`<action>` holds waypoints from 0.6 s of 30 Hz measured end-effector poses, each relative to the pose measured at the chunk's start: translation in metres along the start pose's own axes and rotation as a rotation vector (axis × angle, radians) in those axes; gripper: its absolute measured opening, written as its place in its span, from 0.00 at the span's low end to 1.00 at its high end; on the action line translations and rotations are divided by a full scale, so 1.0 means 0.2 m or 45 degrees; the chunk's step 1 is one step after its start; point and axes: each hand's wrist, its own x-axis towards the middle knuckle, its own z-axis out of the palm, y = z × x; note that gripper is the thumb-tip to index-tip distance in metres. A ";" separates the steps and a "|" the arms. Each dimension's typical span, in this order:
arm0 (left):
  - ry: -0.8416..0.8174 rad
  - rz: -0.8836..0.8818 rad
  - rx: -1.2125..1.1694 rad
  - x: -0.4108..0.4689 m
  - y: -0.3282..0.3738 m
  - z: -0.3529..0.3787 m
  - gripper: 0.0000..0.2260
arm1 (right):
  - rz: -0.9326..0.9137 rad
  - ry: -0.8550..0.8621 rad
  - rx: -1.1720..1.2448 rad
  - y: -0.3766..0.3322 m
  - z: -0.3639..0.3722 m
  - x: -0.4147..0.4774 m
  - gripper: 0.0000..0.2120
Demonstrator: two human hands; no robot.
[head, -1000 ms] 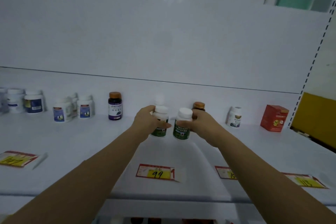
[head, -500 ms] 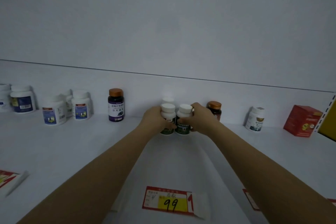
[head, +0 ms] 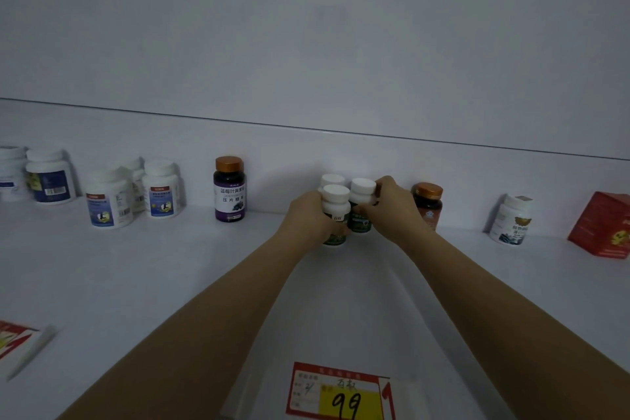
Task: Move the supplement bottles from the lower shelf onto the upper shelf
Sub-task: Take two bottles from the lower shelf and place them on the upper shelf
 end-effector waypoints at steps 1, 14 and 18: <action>-0.001 -0.003 -0.001 0.00 0.00 0.00 0.21 | -0.006 0.009 0.003 0.00 0.01 0.00 0.20; 0.067 -0.041 0.076 0.00 0.03 0.03 0.19 | -0.018 -0.015 -0.088 0.03 0.06 0.03 0.22; 0.053 -0.092 0.127 0.00 0.06 0.03 0.17 | -0.012 -0.098 -0.117 0.01 0.03 -0.02 0.24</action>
